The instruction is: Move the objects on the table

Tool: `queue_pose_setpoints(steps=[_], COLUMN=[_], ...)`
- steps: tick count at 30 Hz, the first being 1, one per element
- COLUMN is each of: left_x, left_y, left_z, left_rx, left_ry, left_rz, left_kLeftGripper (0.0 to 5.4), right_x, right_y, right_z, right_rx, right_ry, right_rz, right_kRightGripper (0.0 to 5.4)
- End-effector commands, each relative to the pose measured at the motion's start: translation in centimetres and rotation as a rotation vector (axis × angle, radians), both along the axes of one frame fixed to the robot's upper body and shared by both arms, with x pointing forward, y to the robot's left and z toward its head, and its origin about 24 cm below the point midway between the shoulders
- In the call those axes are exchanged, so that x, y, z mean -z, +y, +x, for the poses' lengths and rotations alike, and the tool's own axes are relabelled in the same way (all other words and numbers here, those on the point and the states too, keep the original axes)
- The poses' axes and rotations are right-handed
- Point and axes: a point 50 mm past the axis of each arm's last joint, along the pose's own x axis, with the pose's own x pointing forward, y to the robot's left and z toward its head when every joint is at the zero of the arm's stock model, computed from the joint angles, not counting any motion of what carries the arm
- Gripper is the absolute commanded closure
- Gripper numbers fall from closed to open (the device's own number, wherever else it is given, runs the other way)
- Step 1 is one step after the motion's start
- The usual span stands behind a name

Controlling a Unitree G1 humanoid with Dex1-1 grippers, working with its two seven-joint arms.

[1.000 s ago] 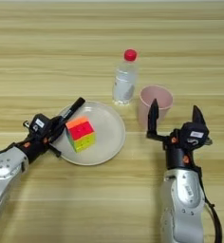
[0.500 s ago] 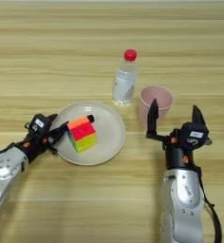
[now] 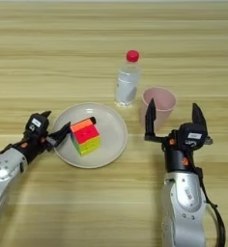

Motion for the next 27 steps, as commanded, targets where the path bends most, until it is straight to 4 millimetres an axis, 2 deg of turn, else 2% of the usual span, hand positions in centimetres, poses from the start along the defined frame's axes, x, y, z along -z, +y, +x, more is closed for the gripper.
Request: queue_pose_setpoints(steps=[1, 9, 15, 20, 27], left_x=[-1.1, -1.6, -1.7, -1.1, -0.9], left_y=[0.7, 2.7, 4.2, 5.3, 5.7], left_z=[0.7, 1.4, 1.8, 1.8, 1.9], left_rx=[-0.070, -0.212, -0.345, -0.434, -0.481], left_ry=[-0.057, -0.100, -0.115, -0.123, -0.144], left_rz=[-0.020, -0.046, -0.088, -0.077, -0.065], left_kLeftGripper=[1.30, 0.57, 0.11, 0.03, 0.03], right_x=[-0.4, -1.9, -1.7, -1.2, -0.2], right_y=[0.5, 2.2, 3.6, 5.7, 7.6], right_z=[-0.3, -1.0, -1.0, -0.8, -0.1], right_rx=[-0.013, -0.074, -0.127, -0.213, -0.284], right_ry=[0.003, -0.032, -0.011, 0.017, 0.063], right_rz=[-0.021, -0.035, -0.028, -0.022, -0.022], right_kRightGripper=[0.00, 0.00, 0.00, 0.00, 0.00])
